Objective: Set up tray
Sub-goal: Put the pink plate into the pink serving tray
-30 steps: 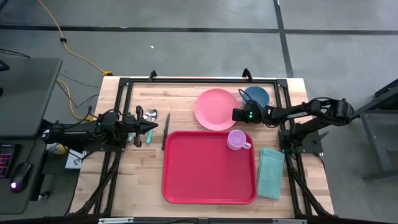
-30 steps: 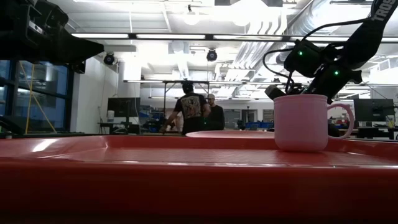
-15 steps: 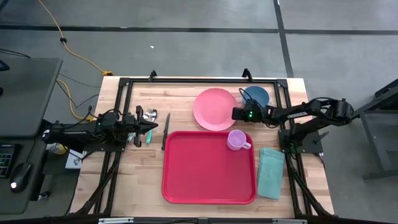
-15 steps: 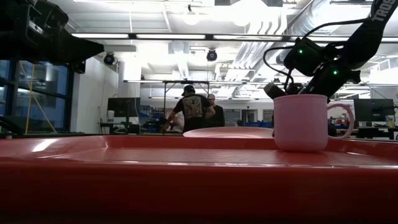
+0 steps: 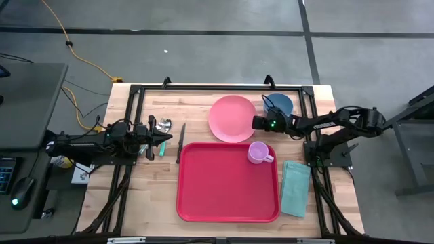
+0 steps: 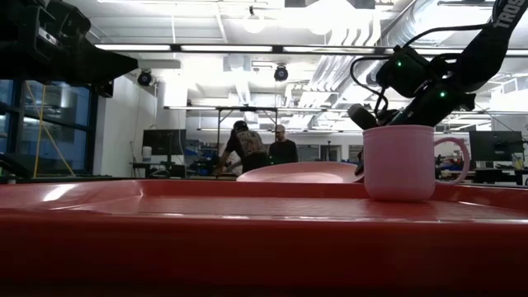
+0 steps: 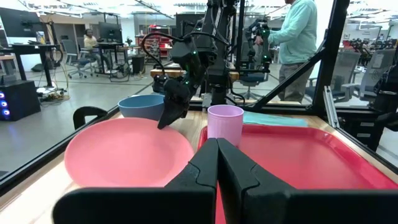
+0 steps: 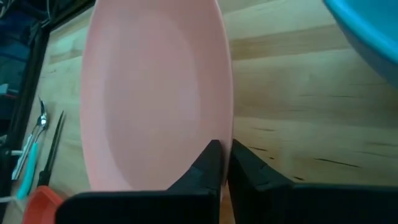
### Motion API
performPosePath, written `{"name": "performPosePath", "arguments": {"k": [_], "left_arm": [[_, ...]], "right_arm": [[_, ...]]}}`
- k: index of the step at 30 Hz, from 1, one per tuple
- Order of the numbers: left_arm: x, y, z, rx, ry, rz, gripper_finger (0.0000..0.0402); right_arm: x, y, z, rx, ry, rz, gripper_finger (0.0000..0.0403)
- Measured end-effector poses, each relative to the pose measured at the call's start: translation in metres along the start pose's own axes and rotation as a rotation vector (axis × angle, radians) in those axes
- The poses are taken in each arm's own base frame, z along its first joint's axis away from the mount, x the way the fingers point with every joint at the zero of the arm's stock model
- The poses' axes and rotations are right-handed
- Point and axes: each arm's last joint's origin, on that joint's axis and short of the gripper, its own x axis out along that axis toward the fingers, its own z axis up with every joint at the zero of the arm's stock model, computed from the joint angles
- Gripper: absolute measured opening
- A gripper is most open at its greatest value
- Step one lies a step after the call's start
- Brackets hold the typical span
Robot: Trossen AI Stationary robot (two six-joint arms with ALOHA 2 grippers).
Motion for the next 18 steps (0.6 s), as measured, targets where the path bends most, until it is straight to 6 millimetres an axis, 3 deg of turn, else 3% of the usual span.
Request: {"name": "performPosePath", "arguments": {"k": [18], "left_arm": [[0.0, 0.0, 0.0, 0.0, 0.0, 0.0, 0.0037]], "right_arm": [[-0.001, 0.013, 0.005, -0.025, -0.056, 0.098, 0.0001]]}}
